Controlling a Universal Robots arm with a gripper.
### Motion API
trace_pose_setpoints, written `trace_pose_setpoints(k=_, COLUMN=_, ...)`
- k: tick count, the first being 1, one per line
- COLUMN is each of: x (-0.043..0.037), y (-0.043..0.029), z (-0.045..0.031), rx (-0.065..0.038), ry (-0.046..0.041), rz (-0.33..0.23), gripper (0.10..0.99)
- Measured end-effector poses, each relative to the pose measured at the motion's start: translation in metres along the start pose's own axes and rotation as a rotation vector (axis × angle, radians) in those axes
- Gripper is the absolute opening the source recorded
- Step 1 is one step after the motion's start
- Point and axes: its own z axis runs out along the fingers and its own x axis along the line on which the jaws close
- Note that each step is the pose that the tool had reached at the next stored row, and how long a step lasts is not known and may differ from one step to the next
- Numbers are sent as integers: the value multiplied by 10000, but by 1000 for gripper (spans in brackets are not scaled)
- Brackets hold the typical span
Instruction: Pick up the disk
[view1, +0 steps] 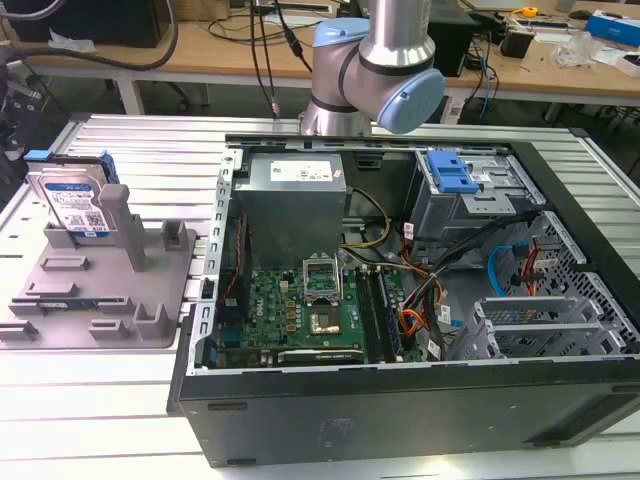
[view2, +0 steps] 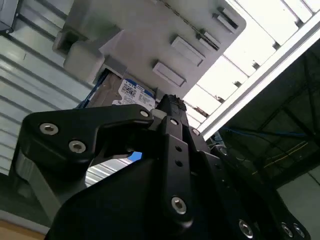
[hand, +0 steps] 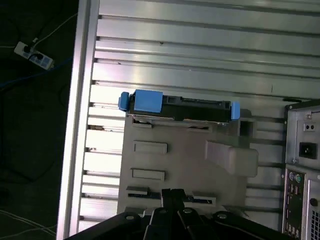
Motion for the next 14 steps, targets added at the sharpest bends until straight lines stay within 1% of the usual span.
trace_pose_setpoints(k=1, x=0, y=0, z=3, rx=0, ry=19, rz=-517, gripper=106)
trace_pose_setpoints(k=2, x=0, y=0, z=5, rx=1, ry=30, rz=-801, gripper=106)
trace_pose_setpoints(k=4, x=0, y=0, z=8, rx=1, ry=47, rz=-1224, gripper=106)
trace_pose_setpoints(k=6, x=0, y=0, z=13, rx=1, ry=72, rz=-1889, gripper=106)
trace_pose_setpoints(k=13, x=0, y=-1, z=22, rx=2, ry=132, rz=-3463, gripper=106)
trace_pose_setpoints(k=14, x=0, y=-1, z=24, rx=3, ry=146, rz=-3834, gripper=106)
